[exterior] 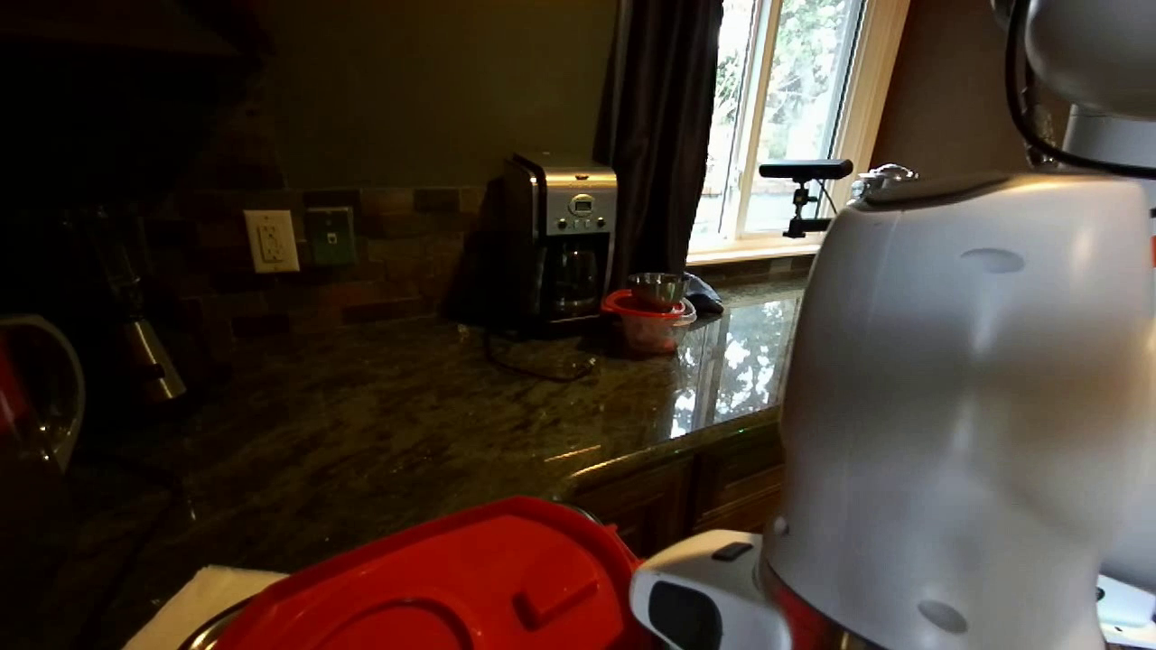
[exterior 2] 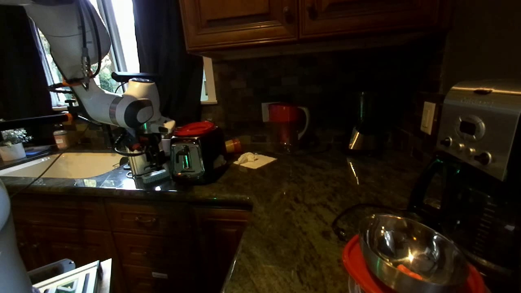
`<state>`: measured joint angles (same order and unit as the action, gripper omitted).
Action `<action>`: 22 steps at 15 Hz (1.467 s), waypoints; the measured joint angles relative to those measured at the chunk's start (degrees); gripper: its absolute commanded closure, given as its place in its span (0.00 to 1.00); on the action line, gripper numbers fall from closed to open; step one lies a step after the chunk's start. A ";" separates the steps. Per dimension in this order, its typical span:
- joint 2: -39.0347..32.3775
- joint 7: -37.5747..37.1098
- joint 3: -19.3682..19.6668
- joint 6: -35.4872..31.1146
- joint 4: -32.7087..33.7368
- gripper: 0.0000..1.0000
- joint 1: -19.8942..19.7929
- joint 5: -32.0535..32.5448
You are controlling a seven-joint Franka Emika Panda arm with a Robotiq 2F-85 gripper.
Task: Pick up the brush and clean part of the kitchen unit base top
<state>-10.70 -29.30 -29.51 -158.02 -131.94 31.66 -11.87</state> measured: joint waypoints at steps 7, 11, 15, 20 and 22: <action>-5.07 -0.02 4.15 0.00 4.52 0.92 3.26 2.28; -5.52 -2.36 7.05 0.13 5.64 0.94 6.22 4.80; -4.85 -5.30 8.87 1.39 5.75 0.94 9.22 7.38; -1.45 -5.79 7.46 3.64 4.58 0.94 10.25 6.52; 1.20 -7.69 7.46 3.62 2.94 0.94 10.38 6.68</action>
<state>-9.50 -37.00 -22.05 -154.40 -129.00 42.04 -5.19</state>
